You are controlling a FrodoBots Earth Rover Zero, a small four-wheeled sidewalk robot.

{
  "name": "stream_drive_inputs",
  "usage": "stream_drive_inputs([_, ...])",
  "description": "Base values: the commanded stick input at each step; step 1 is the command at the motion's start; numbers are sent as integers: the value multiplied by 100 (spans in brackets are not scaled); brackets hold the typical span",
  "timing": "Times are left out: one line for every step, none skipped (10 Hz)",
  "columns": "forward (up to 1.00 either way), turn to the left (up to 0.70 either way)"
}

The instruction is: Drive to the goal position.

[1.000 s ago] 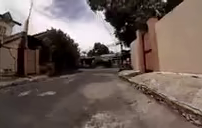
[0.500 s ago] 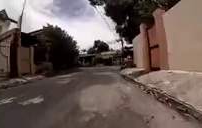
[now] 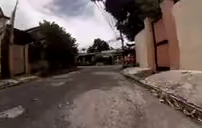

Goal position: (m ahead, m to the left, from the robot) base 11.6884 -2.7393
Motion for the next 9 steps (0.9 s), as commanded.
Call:
stream_drive_inputs([100,0])
stream_drive_inputs([100,0])
stream_drive_inputs([100,0])
stream_drive_inputs([100,0])
stream_drive_inputs([100,0])
stream_drive_inputs([100,0])
stream_drive_inputs([100,0])
stream_drive_inputs([100,0])
stream_drive_inputs([100,0])
